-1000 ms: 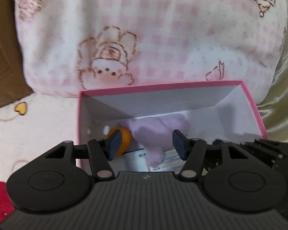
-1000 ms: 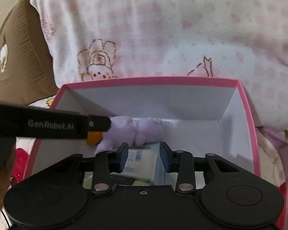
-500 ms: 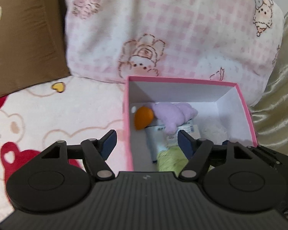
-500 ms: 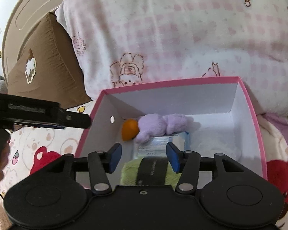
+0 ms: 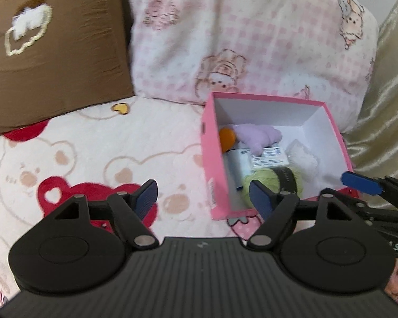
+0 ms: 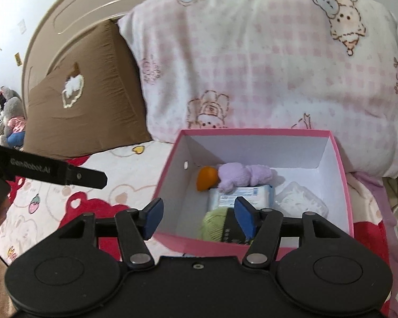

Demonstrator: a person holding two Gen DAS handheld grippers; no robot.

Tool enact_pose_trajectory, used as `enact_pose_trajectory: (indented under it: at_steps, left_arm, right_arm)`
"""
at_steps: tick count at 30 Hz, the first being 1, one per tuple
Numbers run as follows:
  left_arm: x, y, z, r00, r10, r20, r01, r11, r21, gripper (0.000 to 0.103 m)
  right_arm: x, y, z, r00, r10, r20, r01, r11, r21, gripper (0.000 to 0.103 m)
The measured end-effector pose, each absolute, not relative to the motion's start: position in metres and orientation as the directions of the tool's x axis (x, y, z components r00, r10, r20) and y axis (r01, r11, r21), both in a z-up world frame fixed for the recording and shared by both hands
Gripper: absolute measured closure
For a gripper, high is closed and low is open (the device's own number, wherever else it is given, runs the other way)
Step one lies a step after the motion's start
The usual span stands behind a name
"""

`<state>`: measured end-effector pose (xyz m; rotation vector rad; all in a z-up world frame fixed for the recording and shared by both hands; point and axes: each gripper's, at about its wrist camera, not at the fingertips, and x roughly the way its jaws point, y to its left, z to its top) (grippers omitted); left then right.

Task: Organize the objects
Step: 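Withdraw the open left tool up and back from the box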

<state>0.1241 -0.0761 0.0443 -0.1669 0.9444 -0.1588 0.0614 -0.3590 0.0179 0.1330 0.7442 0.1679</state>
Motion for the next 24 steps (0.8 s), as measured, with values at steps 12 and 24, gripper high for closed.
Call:
enact_pose_trajectory:
  at_steps: [12,24]
  left_arm:
    - [0.076,-0.05,0.044,0.615,-0.17,-0.77,0.007,0.978,-0.21,0.02]
    - [0.049,-0.038,0.038,0.654,-0.141,-0.743,-0.03,0.977,-0.211,0.019]
  right_arm:
    - [0.03,-0.327,0.034,0.738,0.18,-0.651,-0.115,0.983,0.141,0.035]
    - [0.008,-0.3,0.03,0.753,0.144,-0.642,-0.113,0.99,0.09,0.032]
